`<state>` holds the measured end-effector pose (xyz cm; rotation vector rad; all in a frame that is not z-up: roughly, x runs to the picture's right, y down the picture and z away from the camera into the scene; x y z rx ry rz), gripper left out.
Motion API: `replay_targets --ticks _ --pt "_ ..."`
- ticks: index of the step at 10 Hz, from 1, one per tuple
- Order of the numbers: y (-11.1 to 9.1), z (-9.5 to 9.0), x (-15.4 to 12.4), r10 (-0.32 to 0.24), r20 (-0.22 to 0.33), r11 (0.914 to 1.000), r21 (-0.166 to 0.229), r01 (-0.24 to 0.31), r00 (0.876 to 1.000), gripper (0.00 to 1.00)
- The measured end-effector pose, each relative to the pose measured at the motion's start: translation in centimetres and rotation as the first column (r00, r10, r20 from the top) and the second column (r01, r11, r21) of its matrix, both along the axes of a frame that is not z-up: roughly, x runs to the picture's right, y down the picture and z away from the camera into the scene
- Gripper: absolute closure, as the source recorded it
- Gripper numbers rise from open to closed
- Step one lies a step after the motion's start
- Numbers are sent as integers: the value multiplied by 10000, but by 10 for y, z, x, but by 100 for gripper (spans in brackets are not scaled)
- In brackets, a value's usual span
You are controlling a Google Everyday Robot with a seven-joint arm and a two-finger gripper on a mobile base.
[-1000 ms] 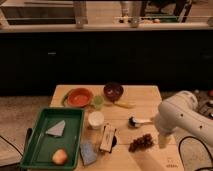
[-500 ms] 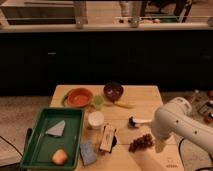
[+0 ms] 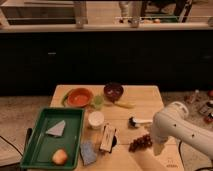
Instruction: Place grapes in purple bowl
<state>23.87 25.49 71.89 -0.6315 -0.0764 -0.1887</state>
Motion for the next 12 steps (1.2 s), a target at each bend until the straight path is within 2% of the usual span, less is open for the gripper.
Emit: replay_targets --ticks 4,12 --pt "14 15 7 19 162 9999 -149 -17 9999 20" --pt "29 29 12 -2 288 9992 -411 14 9996 20"
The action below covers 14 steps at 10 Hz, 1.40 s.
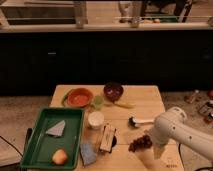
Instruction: Place grapes in purple bowl
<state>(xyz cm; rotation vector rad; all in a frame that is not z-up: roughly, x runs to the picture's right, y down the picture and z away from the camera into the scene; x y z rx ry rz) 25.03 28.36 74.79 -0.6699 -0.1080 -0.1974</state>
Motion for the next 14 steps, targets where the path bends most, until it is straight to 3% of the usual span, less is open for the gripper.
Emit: replay_targets --ticks 9,14 --pt "12 8 1 -102 58 9996 -248 103 9999 20" --pt "8 16 -4 -171 224 9999 -21 171 9996 20"
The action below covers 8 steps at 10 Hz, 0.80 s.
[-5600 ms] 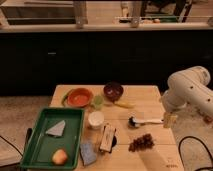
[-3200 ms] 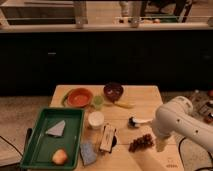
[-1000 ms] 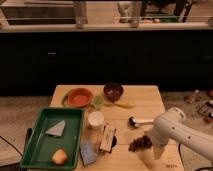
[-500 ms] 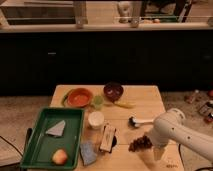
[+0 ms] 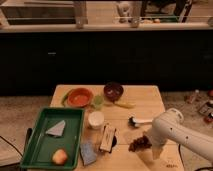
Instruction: Place grapes in purple bowl
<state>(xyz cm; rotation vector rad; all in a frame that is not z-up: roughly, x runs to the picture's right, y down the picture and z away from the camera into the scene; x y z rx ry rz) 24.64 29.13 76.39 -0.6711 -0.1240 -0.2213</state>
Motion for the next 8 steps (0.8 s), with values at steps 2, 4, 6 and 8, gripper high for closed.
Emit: replay_targets --ticks 2,4,6,8 --pt "-1 0 -1 -12 95 10000 62 11 10000 20" --pt "-2 -1 -5 -93 264 9999 101 90 9996 20" --pt "0 0 -11 -167 483 9998 79 163 9987 20" --pt "1 4 -17 -241 706 9997 52 238 9972 20"
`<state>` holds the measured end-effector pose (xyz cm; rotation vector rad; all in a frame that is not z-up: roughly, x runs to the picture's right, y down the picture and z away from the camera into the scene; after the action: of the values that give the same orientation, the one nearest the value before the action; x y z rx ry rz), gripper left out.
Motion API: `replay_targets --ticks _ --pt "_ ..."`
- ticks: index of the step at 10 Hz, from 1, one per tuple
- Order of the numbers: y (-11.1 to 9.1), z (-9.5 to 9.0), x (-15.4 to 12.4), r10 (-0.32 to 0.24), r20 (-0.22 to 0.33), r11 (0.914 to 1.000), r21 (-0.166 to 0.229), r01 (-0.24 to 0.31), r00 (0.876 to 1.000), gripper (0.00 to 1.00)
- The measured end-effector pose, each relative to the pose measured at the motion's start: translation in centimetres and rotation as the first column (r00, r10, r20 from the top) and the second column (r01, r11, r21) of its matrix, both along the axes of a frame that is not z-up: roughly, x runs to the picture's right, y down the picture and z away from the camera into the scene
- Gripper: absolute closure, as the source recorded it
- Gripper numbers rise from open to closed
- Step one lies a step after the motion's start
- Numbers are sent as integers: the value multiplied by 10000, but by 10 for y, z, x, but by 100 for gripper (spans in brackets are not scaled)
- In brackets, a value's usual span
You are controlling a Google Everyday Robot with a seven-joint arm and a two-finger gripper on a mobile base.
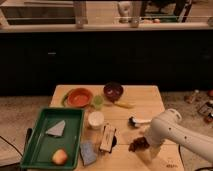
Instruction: Place grapes in purple bowl
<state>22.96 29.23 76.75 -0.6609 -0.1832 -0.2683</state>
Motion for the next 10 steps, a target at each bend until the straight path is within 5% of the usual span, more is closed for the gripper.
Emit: replay_targets --ticks 2,8,10 --pt "0 5 -4 -39 159 10000 -4 39 9999 27" --pt "-4 8 -3 -123 293 9999 119 119 9995 88" --pt "-6 6 -1 -118 325 9998 186 112 9994 100"
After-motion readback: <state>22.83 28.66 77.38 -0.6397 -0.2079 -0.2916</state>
